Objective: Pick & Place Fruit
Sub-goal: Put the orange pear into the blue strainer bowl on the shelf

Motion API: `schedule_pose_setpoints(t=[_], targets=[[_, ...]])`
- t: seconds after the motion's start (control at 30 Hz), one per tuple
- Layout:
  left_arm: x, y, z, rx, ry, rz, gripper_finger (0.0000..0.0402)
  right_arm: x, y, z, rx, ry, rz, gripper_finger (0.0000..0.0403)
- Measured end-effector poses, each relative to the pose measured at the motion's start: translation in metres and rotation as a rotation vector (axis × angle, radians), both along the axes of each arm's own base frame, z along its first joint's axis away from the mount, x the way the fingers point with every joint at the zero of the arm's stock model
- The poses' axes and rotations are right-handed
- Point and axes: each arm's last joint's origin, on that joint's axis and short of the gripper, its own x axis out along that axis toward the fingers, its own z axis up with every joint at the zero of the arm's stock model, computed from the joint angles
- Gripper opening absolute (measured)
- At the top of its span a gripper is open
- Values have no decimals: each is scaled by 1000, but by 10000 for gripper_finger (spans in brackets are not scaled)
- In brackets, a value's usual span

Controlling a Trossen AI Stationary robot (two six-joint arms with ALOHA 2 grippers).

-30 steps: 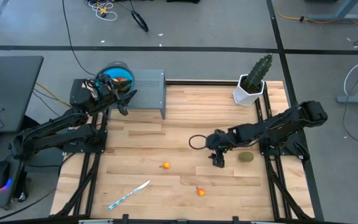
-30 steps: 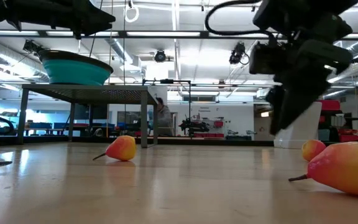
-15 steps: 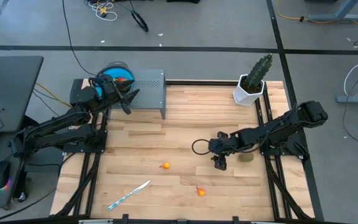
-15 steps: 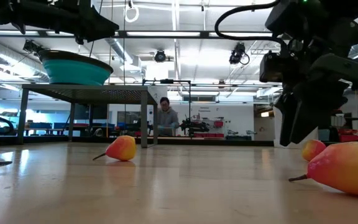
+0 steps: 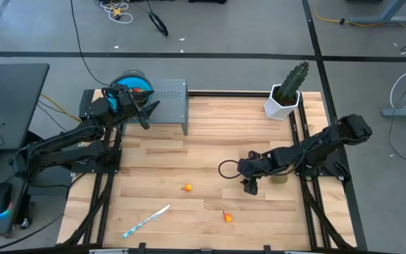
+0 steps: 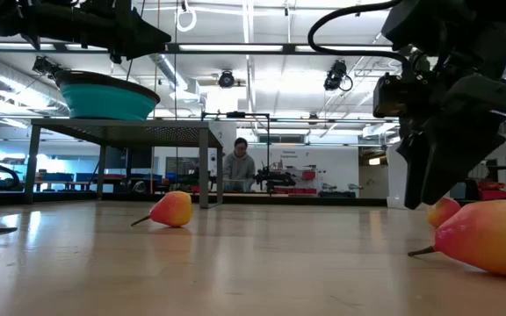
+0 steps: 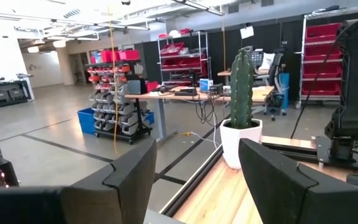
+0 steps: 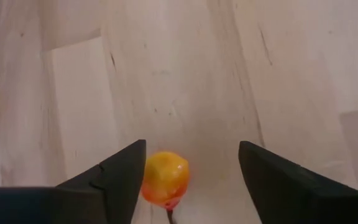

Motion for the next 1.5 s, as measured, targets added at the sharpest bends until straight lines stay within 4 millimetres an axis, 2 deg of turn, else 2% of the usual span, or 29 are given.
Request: schedule_pose_setpoints(t=[0.2,0.5,0.83,1.5], targets=[[0,0,0,-1,0,0,238,-1,-1,-1,-8,13,-3,304],[0,0,0,-1,0,0,238,-15,1,-16,-69,45,28,303],[0,0,0,-2,-1,-1,238,-20,9,-17,-103,39,56,302],[0,0,0,-3,-1,-1,238,-24,8,-18,-110,83,51,258]])
